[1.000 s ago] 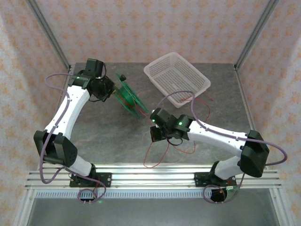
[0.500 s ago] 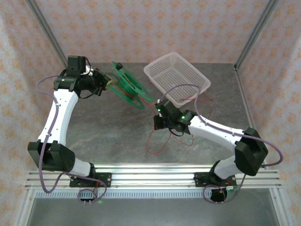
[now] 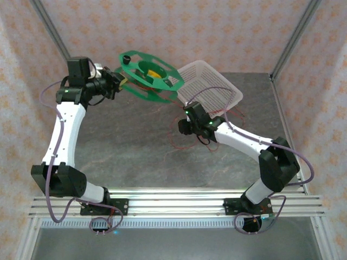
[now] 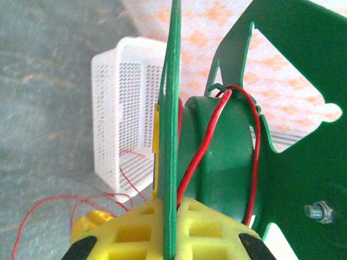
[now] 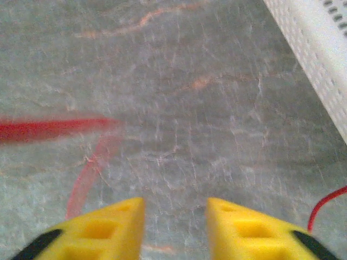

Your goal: Wrap the cables

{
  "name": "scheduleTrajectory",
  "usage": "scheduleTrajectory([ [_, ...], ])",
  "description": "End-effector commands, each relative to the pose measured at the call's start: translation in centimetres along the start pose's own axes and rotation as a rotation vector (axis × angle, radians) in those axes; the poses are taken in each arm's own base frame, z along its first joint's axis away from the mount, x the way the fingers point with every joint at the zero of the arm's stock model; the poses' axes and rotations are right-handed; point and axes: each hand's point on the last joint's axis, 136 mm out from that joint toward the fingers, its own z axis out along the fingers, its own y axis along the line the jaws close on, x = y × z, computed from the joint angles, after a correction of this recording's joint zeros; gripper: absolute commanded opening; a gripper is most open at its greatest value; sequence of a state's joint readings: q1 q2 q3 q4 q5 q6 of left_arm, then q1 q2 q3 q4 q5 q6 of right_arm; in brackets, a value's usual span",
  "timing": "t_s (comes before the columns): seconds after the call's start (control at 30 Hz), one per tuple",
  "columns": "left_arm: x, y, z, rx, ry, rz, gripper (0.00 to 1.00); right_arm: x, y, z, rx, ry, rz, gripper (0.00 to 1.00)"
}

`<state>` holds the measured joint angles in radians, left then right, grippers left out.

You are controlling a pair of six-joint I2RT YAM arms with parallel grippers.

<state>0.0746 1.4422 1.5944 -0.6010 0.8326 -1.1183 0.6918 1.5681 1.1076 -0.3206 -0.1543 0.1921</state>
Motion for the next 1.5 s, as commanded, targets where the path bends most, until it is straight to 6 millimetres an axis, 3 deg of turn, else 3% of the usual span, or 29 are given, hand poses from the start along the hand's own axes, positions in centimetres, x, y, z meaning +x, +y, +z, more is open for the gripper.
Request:
scheduleTrajectory([
  [0.0,0.9,-4.9,-2.5,0.123,-0.016,0.160,0.00,-0.2,1.1,-2.5,-0.059,0.012,0.011,0.44],
  [0.17,1.0,-4.6,-2.1,0.091,-0.009,0.201,0.00,-1.1,4.3,-6.4,-0.262,-0.055,0.009,0.60],
  [0.23,1.1,-4.5,-2.2,0.073,-0.012,0.231,0.00,-1.6,5.8,-8.4,-0.362,-0.098,0.001,0.70],
  [0.4,2.0,-4.5,-2.0,0.068,0.009,0.266,0.00,-3.8,7.4,-12.0,-0.481,-0.232,0.017,0.85],
  [0.6,3.8,-4.7,-1.3,0.063,0.047,0.305,0.00,-7.6,8.4,-13.9,-0.547,-0.349,0.157,0.87],
  [0.73,3.7,-4.5,-1.6,0.044,0.033,0.321,0.00,-8.7,9.4,-16.1,-0.619,-0.359,0.215,0.86],
  [0.87,3.7,-4.9,-2.2,0.038,0.019,0.345,0.00,-7.6,8.2,-17.6,-0.573,-0.317,0.266,0.81],
  [1.0,3.9,-5.5,-2.8,0.044,0.015,0.363,0.00,-4.7,6.8,-18.3,-0.508,-0.192,0.332,0.75],
  [1.23,4.3,-6.2,-3.7,0.052,0.010,0.386,0.00,0.4,3.5,-17.5,-0.312,0.038,0.439,0.67],
  [1.47,4.6,-6.3,-4.2,0.060,0.007,0.392,0.00,0.4,1.0,-15.8,-0.203,0.106,0.513,0.53],
])
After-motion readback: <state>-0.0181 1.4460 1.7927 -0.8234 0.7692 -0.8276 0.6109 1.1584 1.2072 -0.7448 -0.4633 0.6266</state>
